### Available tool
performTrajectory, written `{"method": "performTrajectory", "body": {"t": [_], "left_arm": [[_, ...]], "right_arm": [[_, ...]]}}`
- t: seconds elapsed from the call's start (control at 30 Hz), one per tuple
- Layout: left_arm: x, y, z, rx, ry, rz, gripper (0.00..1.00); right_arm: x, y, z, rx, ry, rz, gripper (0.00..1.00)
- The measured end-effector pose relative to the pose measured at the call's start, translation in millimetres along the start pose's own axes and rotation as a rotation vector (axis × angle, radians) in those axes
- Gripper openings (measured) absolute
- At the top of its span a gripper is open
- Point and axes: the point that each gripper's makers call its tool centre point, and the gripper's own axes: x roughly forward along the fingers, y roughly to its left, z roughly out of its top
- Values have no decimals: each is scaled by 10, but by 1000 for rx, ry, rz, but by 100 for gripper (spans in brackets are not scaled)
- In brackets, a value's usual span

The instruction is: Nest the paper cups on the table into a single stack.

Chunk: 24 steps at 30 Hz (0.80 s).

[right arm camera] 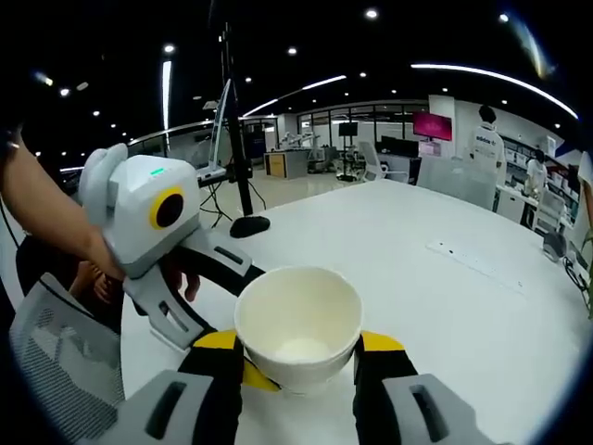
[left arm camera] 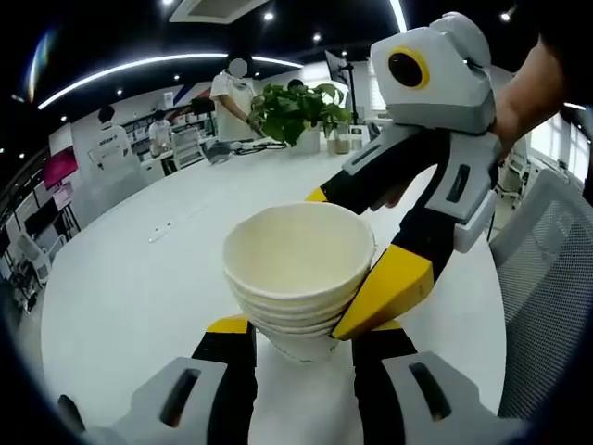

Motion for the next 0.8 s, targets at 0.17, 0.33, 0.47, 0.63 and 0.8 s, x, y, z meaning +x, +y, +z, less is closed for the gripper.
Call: {"method": "performTrajectory", "body": {"t": [0.17, 0.33, 0.47, 0.63, 0.8], "left_arm": [[-7, 8, -5, -7, -2, 8, 39], [-15, -3, -43, -11, -1, 4, 38], [-50, 7, -49, -2, -8, 17, 46], [-111, -37, -18, -34, -30, 18, 50], [-201, -64, -48, -77, -49, 33, 51]], "right_arm": [[25, 12, -2, -10, 4, 4, 46], [33, 27, -20, -28, 12, 6, 47], [2, 45, -34, -39, 15, 0, 48], [-82, 92, -41, -56, 7, 5, 52], [-191, 121, -54, -63, -10, -2, 54]]}}
